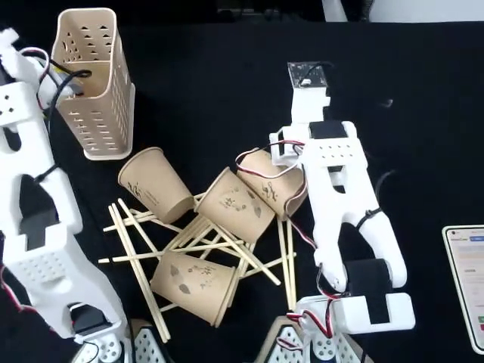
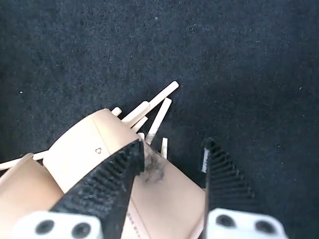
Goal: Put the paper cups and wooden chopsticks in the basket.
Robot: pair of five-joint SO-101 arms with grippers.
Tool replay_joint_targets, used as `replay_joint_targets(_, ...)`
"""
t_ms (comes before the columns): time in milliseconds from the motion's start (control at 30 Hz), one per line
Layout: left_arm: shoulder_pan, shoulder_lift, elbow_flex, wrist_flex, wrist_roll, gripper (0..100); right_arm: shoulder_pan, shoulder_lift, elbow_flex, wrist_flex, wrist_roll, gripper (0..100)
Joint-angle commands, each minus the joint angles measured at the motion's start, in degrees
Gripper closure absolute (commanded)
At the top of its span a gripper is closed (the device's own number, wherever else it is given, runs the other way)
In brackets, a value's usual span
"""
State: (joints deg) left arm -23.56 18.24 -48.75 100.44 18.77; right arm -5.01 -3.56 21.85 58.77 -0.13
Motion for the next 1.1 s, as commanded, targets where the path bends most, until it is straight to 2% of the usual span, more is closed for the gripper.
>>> replay_joint_targets(0, 2.07, -3.25, 2.95, 0.18, 0.53, 72, -0.62, -0.92, -0.22, -0.62, 0.09, 80.1)
replay_joint_targets(133, 4.35, -1.58, 4.09, 0.26, 0.70, 74, -0.53, -0.92, -0.13, -0.62, 0.09, 80.1)
replay_joint_targets(200, 5.23, -1.41, 3.82, 0.09, 0.70, 83, -0.53, -0.92, -0.13, -0.53, 0.09, 80.1)
replay_joint_targets(267, 6.11, -1.41, 3.82, -1.23, 0.44, 97, -0.53, -0.92, -0.04, -0.53, 0.09, 80.1)
replay_joint_targets(300, 6.46, -1.58, 3.82, -2.02, 0.35, 98, -0.44, -0.92, 0.22, -0.53, 0.09, 80.1)
replay_joint_targets(333, 6.81, -1.76, 3.82, -2.55, 0.26, 94, -0.44, -0.92, 0.40, -0.53, 0.09, 80.1)
replay_joint_targets(400, 7.96, -1.85, 2.51, -3.96, -2.20, 96, -0.44, -0.92, 0.66, -0.62, 0.09, 80.1)
replay_joint_targets(533, 11.03, -1.14, -1.98, -4.75, -16.53, 97, -0.44, -0.92, 0.75, -0.62, 0.09, 80.1)
replay_joint_targets(600, 12.35, -1.14, -2.15, -4.75, -19.69, 96, -0.44, -0.92, 0.75, -0.62, 0.09, 80.1)
replay_joint_targets(767, 16.13, -1.49, -2.07, -4.04, -20.04, 95, -0.44, -0.92, 0.75, -0.62, 0.09, 80.1)
replay_joint_targets(967, 16.75, -1.23, -2.59, -1.76, -18.20, 75, -0.44, -0.92, 0.75, -0.62, 0.09, 80.1)
replay_joint_targets(1067, 15.43, -1.93, -3.82, -1.85, -15.38, 75, -0.35, -0.92, 0.57, -0.53, 0.09, 80.1)
